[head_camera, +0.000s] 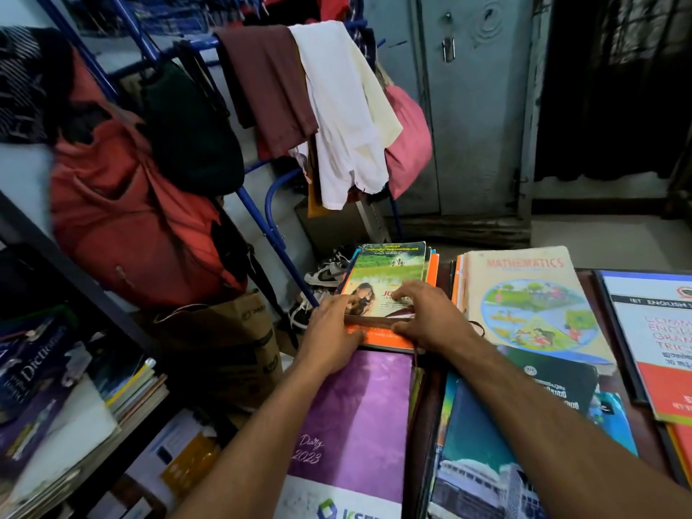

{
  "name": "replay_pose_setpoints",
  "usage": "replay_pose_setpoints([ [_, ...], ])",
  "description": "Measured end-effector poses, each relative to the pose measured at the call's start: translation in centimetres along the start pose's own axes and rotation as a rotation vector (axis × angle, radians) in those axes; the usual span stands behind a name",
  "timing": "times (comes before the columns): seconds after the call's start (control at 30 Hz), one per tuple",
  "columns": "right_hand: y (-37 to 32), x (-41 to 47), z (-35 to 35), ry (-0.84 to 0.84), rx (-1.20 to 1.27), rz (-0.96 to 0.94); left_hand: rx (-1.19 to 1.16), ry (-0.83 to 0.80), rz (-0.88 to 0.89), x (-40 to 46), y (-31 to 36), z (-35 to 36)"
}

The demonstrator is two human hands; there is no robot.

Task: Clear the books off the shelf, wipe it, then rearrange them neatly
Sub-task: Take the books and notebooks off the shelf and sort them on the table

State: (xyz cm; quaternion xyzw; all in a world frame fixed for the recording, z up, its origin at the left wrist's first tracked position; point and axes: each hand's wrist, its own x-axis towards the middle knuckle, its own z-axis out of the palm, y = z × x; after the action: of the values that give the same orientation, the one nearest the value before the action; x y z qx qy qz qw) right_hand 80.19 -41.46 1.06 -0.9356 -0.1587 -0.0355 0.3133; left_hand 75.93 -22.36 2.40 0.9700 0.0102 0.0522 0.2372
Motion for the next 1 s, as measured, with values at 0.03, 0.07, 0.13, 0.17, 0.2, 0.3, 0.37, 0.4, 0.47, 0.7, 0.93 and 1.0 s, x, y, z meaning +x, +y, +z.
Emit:
replay_pose_setpoints([
  [0.03,0.0,0.0,0.0,0.006,-0.016,0.006,-0.009,0.018,0.008,-0.7,-0.1,0.0],
  [0.07,-0.1,0.0,0.1,0.006,-0.048,0.006,-0.009,0.037,0.018,-1.6,-0.2,-0.1],
  [0.13,-0.2,0.0,0.3,0.004,-0.127,-0.006,0.052,0.049,0.033,-4.6,-0.4,-0.6],
  [0.17,-0.5,-0.3,0.4,0.000,-0.155,-0.012,0.107,0.036,0.017,-6.8,-0.5,-1.0],
  [0.2,-0.7,-0.4,0.3,0.001,-0.178,-0.012,0.157,0.026,-0.009,-8.8,-0.5,-1.2],
  [0.3,-1.2,-1.1,0.0,0.019,-0.296,-0.020,0.238,-0.039,-0.127,-14.7,-1.0,-1.6],
  [0.37,-2.1,-1.7,-0.2,0.008,-0.400,-0.023,0.226,-0.139,-0.170,-17.1,-1.9,-1.8],
  [0.4,-2.8,-2.0,-0.3,-0.018,-0.455,-0.027,0.204,-0.186,-0.177,-17.7,-2.6,-1.9],
  [0.47,-3.9,-2.6,-0.6,-0.082,-0.545,-0.037,0.156,-0.237,-0.154,-17.5,-3.8,-2.2],
  [0.7,-9.7,-12.7,0.1,-0.389,-0.259,-0.188,0.058,-0.214,-0.146,-15.8,-6.3,-3.2],
  [0.93,-10.1,-18.1,3.7,-0.417,-0.443,-0.133,-0.084,0.006,-0.163,-16.6,-4.9,-1.7],
  [1.0,-11.0,-18.5,4.0,-0.442,-0.498,-0.150,-0.200,-0.029,-0.182,-17.3,-6.0,-2.7],
])
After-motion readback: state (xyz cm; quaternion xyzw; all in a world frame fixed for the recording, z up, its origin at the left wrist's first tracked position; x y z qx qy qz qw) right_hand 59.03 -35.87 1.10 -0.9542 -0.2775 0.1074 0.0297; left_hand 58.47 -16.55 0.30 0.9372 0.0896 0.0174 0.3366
